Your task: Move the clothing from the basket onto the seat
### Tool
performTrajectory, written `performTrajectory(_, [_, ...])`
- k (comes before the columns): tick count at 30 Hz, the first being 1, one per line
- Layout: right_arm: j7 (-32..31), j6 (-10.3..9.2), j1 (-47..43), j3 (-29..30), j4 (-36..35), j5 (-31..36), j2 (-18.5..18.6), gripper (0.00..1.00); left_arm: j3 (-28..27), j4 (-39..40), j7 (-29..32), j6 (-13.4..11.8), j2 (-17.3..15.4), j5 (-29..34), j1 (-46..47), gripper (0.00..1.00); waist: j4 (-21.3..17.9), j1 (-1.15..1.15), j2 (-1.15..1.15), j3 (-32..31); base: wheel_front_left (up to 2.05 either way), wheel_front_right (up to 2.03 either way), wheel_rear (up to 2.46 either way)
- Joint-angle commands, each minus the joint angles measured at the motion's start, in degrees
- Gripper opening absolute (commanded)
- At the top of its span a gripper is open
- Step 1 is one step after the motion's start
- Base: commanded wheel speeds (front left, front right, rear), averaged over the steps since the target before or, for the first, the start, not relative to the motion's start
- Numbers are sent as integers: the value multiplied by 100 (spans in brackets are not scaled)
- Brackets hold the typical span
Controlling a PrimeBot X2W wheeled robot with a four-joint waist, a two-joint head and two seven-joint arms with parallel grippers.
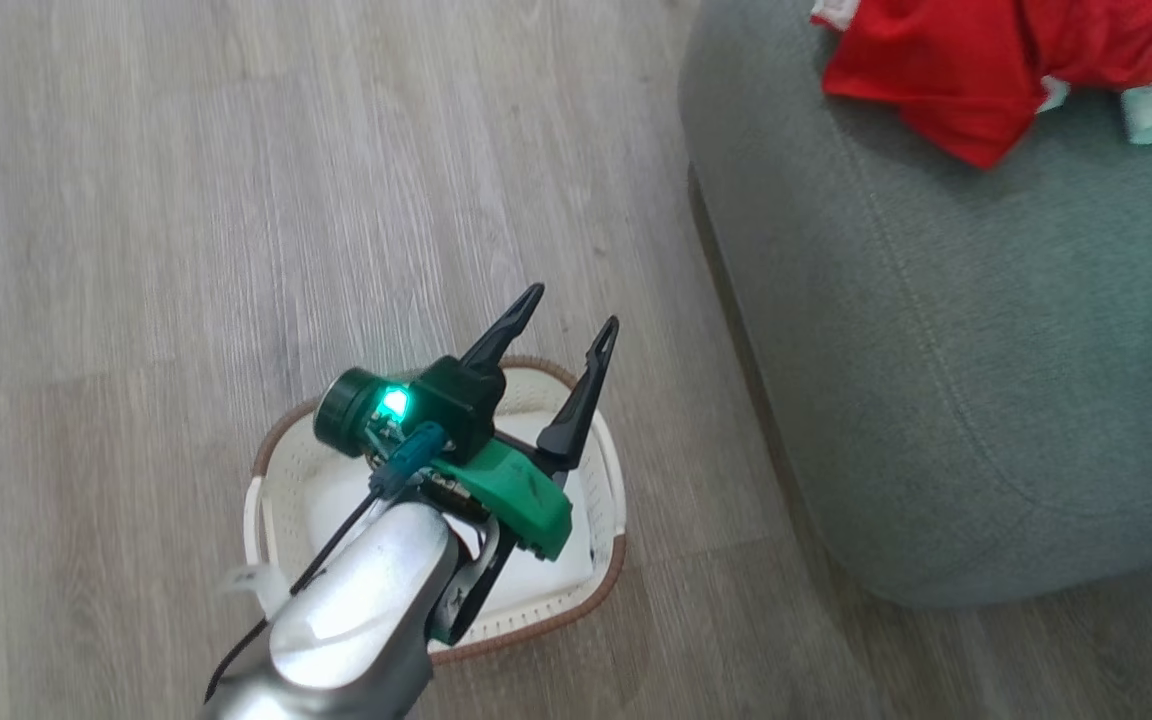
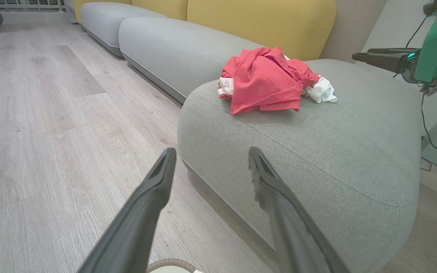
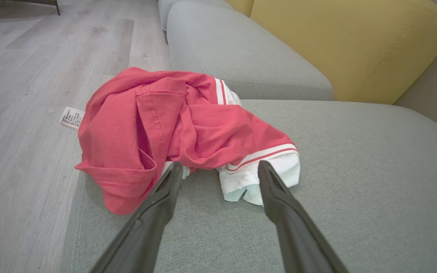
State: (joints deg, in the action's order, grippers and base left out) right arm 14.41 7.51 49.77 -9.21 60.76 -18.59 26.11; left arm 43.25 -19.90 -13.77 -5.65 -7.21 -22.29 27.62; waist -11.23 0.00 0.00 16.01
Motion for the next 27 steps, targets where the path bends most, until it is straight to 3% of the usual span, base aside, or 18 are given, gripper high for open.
performTrajectory(1, [59,-2,-68,-88,-180,-45,159,100,-231,152,-65,-30,-21,-40,70,100,-62,0,0,-118,0,0,0])
performTrajectory(14, [59,-2,-391,-212,-866,-311,32,100,-660,141,-119,-139,-2,-216,-435,100,159,0,0,-771,0,0,0])
performTrajectory(27, [59,-2,-1082,-126,-1992,-246,-928,100,-1607,511,-122,-379,-68,-67,-1289,100,660,0,0,-1306,0,0,0])
